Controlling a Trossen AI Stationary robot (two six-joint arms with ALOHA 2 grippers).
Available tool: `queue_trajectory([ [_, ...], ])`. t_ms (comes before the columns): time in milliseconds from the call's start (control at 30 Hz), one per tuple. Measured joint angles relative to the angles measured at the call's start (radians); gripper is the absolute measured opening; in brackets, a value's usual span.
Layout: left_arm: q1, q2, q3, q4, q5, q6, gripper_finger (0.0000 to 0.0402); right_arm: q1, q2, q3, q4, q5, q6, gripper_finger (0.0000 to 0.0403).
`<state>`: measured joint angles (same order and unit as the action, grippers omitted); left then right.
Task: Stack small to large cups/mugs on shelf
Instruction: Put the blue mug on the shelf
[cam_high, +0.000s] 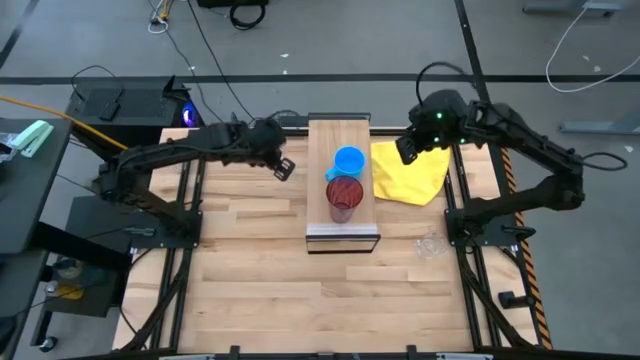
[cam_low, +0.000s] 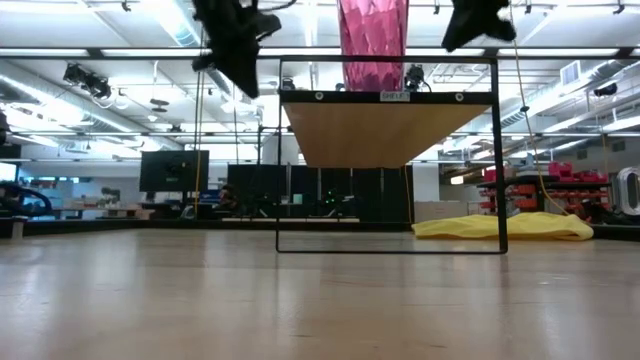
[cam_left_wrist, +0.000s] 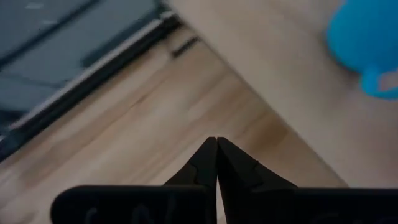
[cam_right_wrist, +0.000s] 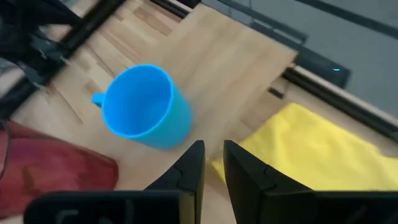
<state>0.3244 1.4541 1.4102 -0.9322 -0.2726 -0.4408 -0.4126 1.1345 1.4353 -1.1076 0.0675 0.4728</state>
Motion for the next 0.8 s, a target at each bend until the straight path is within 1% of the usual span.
queue_trajectory([
  [67,0.053,-0.018,-0.072,0.115,0.134,0.069,0.0013,0.001,-0.022,-0.082,0.089,-0.015,0.026,0.0066],
  [167,0.129,-0.042,-0.182,0.283,0.304,0.109,0.002,0.002,-0.03,-0.162,0.179,-0.017,0.065,0.0066],
  [233,0.168,-0.063,-0.24,0.33,0.384,0.118,0.0026,0.002,-0.024,-0.198,0.216,-0.017,0.08,0.0066],
  [300,0.181,-0.077,-0.286,0.396,0.436,0.138,0.0031,0.008,-0.009,-0.22,0.252,-0.017,0.096,0.0066],
  [467,0.14,-0.11,-0.358,0.511,0.512,0.164,0.0035,0.026,0.053,-0.237,0.295,-0.017,0.12,0.0056],
  [667,0.064,-0.116,-0.364,0.562,0.555,0.163,0.0024,0.029,0.124,-0.238,0.3,-0.016,0.081,0.0037],
  [800,0.017,-0.115,-0.364,0.645,0.561,0.13,0.0017,0.028,0.142,-0.238,0.306,-0.013,0.05,0.0025],
])
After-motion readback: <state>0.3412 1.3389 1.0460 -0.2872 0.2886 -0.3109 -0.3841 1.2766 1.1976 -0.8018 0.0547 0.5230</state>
